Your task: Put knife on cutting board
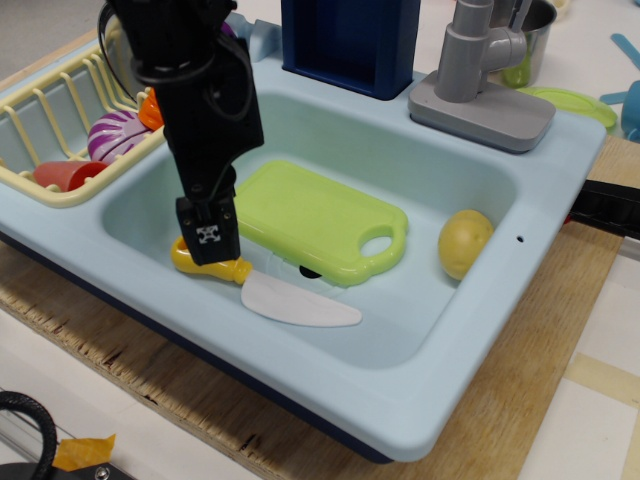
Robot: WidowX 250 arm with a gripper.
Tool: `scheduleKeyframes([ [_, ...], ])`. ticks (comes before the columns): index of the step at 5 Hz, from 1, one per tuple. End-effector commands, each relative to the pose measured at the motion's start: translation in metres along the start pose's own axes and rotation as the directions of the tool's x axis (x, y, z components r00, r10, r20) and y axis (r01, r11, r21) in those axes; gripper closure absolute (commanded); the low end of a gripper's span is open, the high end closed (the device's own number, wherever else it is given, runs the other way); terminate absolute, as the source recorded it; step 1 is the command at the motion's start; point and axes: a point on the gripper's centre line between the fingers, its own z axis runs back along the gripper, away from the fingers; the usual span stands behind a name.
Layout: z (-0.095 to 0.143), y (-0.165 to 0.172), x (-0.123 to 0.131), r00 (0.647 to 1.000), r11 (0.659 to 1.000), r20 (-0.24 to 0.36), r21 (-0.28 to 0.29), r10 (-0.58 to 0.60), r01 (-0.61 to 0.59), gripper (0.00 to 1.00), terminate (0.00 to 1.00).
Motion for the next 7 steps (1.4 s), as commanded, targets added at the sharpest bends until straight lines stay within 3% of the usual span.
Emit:
scheduleKeyframes([
  [1, -0.012, 0.003, -0.006, 1.000, 1.000, 0.019, 0.001, 0.010, -0.010, 0.00, 0.00],
  [4, -0.047, 0.003, -0.012, 0.999, 0.999, 0.030, -0.042, 0.035, -0.034, 0.00, 0.00],
  [5, -0.047, 0.000, -0.013, 0.999, 0.999, 0.022, -0.033, 0.044, -0.043, 1.00, 0.00],
  [6, -0.037, -0.003, -0.012, 0.998, 0.998, -0.019, -0.032, 0.059, -0.059, 1.00, 0.00],
  [7, -0.015, -0.004, -0.005, 0.995, 0.999, -0.091, -0.017, 0.043, -0.044, 0.00, 0.00],
])
